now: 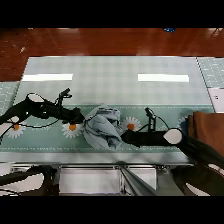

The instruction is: Fold the shirts.

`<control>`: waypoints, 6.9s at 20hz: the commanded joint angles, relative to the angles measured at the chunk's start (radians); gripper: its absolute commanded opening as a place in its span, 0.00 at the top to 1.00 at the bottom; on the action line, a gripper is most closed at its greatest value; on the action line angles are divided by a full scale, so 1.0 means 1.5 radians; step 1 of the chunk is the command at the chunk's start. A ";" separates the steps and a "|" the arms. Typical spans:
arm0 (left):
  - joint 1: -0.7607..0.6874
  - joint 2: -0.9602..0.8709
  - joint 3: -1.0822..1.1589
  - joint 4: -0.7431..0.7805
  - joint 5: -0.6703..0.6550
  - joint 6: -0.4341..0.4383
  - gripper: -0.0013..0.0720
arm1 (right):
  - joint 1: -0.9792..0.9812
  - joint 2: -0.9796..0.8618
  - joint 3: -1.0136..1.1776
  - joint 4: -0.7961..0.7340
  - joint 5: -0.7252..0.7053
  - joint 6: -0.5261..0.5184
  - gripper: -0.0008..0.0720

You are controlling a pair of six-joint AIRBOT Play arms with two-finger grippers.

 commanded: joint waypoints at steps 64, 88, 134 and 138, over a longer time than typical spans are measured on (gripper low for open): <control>0.220 0.242 -0.153 -0.033 -0.146 -0.045 0.29 | -0.622 0.005 0.253 -0.468 0.315 -0.035 0.43; -0.041 0.190 -0.199 -0.257 0.200 0.070 0.96 | -0.622 -0.036 0.141 -0.289 0.168 -0.113 0.43; -0.021 0.597 0.642 0.549 -0.118 -0.249 0.96 | -0.473 0.279 0.913 -0.578 0.664 -0.021 0.95; -0.021 0.565 0.466 0.544 -0.118 -0.298 0.96 | -0.473 0.278 0.699 -0.510 0.607 -0.028 0.95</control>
